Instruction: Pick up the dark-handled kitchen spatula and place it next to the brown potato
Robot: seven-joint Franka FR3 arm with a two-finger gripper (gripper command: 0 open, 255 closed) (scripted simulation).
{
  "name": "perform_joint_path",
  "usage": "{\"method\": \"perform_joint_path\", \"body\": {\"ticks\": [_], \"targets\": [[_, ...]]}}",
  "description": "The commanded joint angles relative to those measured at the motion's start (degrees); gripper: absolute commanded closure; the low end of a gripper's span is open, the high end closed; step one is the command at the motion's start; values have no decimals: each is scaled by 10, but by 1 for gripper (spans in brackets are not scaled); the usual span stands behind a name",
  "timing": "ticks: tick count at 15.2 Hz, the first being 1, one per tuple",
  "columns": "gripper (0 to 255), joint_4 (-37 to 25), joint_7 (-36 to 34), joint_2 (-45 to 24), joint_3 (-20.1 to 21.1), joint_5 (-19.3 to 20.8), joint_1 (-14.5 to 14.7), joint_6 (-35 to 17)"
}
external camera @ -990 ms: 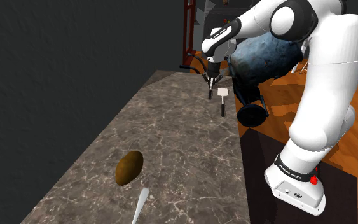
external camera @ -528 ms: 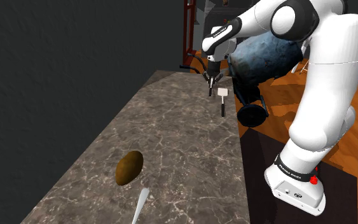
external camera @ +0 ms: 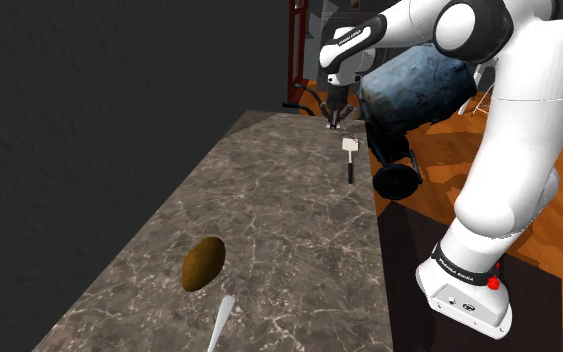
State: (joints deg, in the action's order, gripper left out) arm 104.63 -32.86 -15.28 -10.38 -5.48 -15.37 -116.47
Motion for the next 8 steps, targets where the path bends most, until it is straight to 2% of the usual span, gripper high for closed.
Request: {"method": "perform_joint_path", "body": {"ticks": [1,8], "targets": [[255,-9,-1,4,0,1,0,14],[255,-42,-6,20,-2,6,1,63]]}}
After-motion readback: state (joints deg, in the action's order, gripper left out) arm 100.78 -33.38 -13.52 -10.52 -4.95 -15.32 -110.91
